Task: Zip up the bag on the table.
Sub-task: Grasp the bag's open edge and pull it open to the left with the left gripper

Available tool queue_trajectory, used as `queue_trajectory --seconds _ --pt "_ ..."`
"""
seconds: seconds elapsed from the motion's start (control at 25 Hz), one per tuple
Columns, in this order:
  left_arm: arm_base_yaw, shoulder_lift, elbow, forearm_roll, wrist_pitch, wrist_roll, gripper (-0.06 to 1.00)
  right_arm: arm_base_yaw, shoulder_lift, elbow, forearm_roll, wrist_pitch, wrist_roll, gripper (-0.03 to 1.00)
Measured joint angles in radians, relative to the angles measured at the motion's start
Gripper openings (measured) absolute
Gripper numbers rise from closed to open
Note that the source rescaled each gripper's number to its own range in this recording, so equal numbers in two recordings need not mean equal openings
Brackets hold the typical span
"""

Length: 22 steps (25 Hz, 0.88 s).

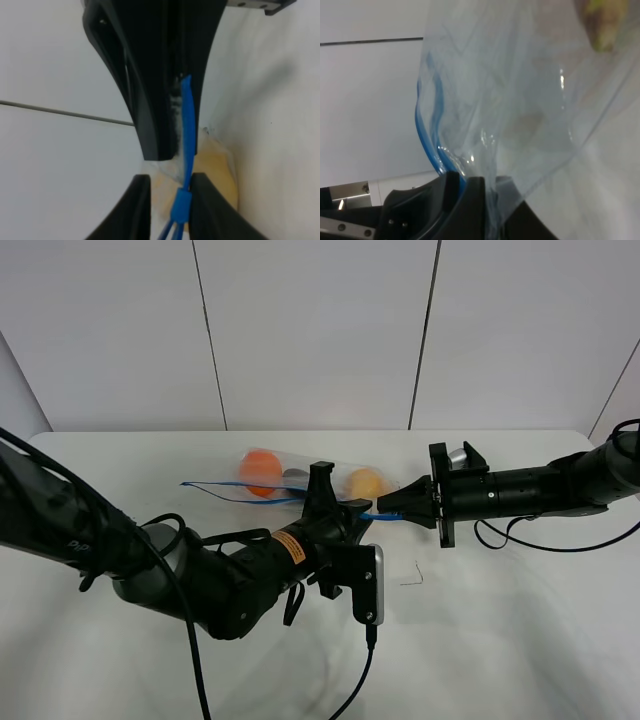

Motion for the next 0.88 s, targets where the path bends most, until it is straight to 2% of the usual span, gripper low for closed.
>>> queue_trajectory --seconds 0.12,0.36,0.72,0.88 --pt "0.0 0.0 0.0 0.0 0.0 0.002 0.22 0.0 0.0 0.0 0.0 0.0 0.0 0.0" --pt "0.0 0.0 0.0 0.0 0.006 0.01 0.01 0.0 0.0 0.0 0.002 0.0 0.0 0.0" --pt "0.0 0.0 0.0 -0.003 0.007 0.067 0.0 0.0 0.0 0.0 0.002 0.0 0.0 0.0" --pt "-0.003 0.0 0.0 -0.041 0.007 0.113 0.0 0.0 0.0 0.0 0.002 0.0 0.0 0.0"
